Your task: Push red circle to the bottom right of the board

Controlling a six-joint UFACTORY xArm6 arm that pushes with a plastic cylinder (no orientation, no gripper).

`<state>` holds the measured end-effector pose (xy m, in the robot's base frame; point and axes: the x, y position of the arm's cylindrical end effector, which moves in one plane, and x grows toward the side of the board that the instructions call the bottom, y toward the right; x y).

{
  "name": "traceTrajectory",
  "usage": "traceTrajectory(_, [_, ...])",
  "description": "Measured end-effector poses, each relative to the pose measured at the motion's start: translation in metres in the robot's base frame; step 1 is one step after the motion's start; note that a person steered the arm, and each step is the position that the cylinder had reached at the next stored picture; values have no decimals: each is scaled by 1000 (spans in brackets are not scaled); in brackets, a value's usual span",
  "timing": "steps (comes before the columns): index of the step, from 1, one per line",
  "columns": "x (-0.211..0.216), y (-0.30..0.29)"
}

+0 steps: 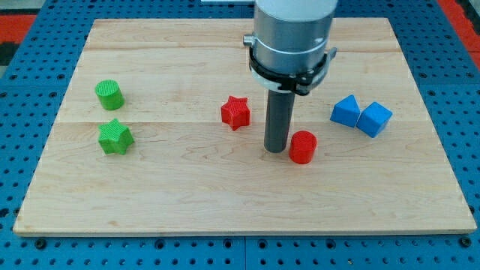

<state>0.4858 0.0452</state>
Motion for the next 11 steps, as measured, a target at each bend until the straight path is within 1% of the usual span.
traceTrajectory(1, [1, 39])
traceTrajectory(2, [29, 54])
traceTrajectory(3, [40, 90])
traceTrajectory(5, [10, 100])
traceTrajectory(6, [12, 141])
traceTrajectory(8, [16, 180])
traceTrajectory(9, [29, 200])
traceTrajectory(10, [55, 212])
traceTrajectory(11, [57, 248])
